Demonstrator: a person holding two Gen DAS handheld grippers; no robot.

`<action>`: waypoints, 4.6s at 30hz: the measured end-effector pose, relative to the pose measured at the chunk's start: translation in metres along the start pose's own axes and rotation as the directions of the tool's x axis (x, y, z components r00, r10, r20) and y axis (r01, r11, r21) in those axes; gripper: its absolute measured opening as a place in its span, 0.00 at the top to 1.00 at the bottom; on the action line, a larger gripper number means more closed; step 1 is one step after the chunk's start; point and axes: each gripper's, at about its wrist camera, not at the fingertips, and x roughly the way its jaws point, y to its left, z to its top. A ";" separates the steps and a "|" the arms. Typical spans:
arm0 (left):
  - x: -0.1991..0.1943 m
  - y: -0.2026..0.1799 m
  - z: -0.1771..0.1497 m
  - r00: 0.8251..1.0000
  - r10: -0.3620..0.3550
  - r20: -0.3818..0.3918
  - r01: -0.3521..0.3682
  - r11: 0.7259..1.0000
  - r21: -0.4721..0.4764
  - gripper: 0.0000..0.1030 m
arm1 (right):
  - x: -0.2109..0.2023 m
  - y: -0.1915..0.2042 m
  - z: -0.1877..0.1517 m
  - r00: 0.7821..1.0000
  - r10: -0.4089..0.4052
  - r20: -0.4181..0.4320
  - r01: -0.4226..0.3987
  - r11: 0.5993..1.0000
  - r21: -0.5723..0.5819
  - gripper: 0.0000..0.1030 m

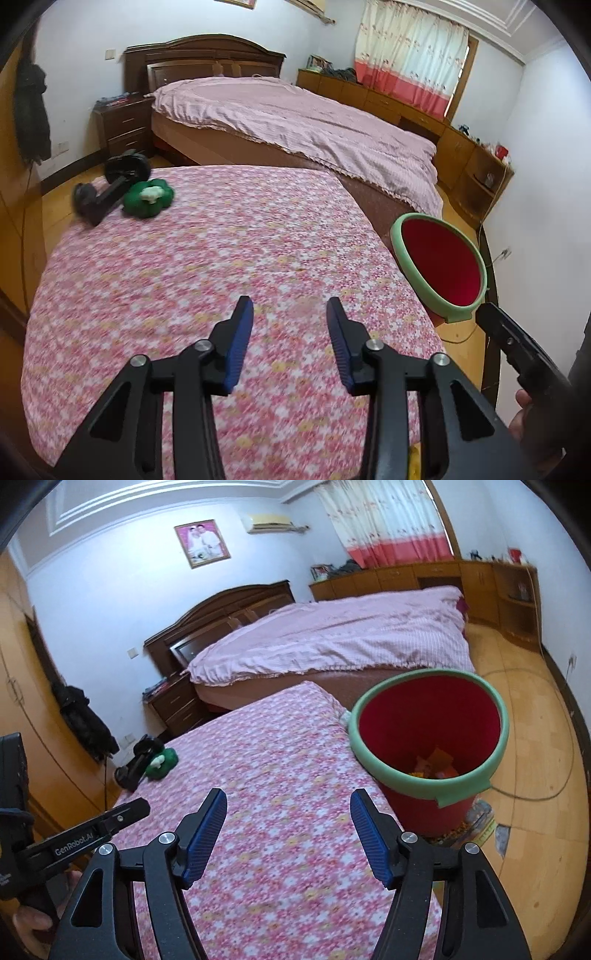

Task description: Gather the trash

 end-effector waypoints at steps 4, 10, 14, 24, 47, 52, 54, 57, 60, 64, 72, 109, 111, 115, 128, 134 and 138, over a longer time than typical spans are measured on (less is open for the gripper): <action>-0.024 0.011 -0.009 0.998 0.040 0.050 -0.039 0.999 -0.015 0.58 | -0.010 0.019 -0.005 1.000 0.004 0.025 -0.003 0.999 -0.044 0.31; -0.054 0.024 -0.026 0.979 0.146 0.143 -0.140 0.989 -0.051 0.57 | -0.022 0.043 -0.019 0.998 0.014 0.057 -0.008 0.994 -0.105 0.25; -0.063 0.031 -0.035 0.971 0.166 0.172 -0.159 0.986 -0.055 0.57 | -0.028 0.053 -0.026 0.997 0.007 0.079 0.004 0.991 -0.137 0.25; -0.072 0.038 -0.045 0.958 0.196 0.209 -0.186 0.980 -0.066 0.57 | -0.037 0.066 -0.031 0.993 0.016 0.114 0.002 0.988 -0.157 0.25; -0.066 0.038 -0.047 0.948 0.243 0.205 -0.232 0.970 -0.078 0.57 | -0.033 0.058 -0.030 0.995 0.014 0.103 -0.001 0.992 -0.126 0.25; -0.066 0.037 -0.047 0.947 0.247 0.204 -0.237 0.969 -0.073 0.57 | -0.033 0.058 -0.030 0.995 0.014 0.102 -0.001 0.992 -0.125 0.25; -0.066 0.036 -0.047 0.946 0.248 0.206 -0.238 0.969 -0.072 0.57 | -0.033 0.058 -0.030 0.995 0.013 0.103 -0.001 0.992 -0.125 0.25; -0.066 0.036 -0.047 0.946 0.249 0.208 -0.239 0.968 -0.071 0.57 | -0.033 0.058 -0.030 0.995 0.014 0.103 -0.001 0.992 -0.126 0.25; -0.067 0.036 -0.047 0.945 0.251 0.208 -0.241 0.968 -0.069 0.57 | -0.033 0.058 -0.030 0.995 0.013 0.101 -0.001 0.992 -0.126 0.25; -0.067 0.036 -0.047 0.945 0.251 0.208 -0.242 0.968 -0.070 0.57 | -0.032 0.058 -0.028 0.995 0.013 0.097 -0.001 0.992 -0.123 0.25; -0.066 0.036 -0.047 0.945 0.251 0.208 -0.241 0.968 -0.069 0.57 | -0.032 0.057 -0.029 0.995 0.014 0.094 -0.003 0.993 -0.120 0.25; -0.066 0.037 -0.046 0.945 0.254 0.207 -0.245 0.967 -0.067 0.57 | -0.030 0.057 -0.030 0.996 0.016 0.092 -0.005 0.993 -0.117 0.25; -0.066 0.036 -0.046 0.945 0.254 0.207 -0.245 0.967 -0.066 0.57 | -0.030 0.057 -0.030 0.996 0.016 0.092 -0.005 0.993 -0.118 0.25; -0.066 0.036 -0.046 0.945 0.253 0.206 -0.245 0.967 -0.066 0.57 | -0.030 0.057 -0.030 0.996 0.016 0.091 -0.005 0.993 -0.116 0.25; -0.067 0.036 -0.046 0.944 0.256 0.208 -0.247 0.967 -0.065 0.57 | -0.030 0.058 -0.031 0.996 0.016 0.091 -0.006 0.993 -0.115 0.25; -0.067 0.036 -0.045 0.943 0.258 0.209 -0.249 0.966 -0.066 0.57 | -0.030 0.058 -0.031 0.996 0.017 0.091 -0.006 0.993 -0.116 0.25; -0.068 0.035 -0.044 0.942 0.259 0.214 -0.250 0.966 -0.065 0.57 | -0.030 0.057 -0.031 0.996 0.017 0.091 -0.006 0.993 -0.115 0.25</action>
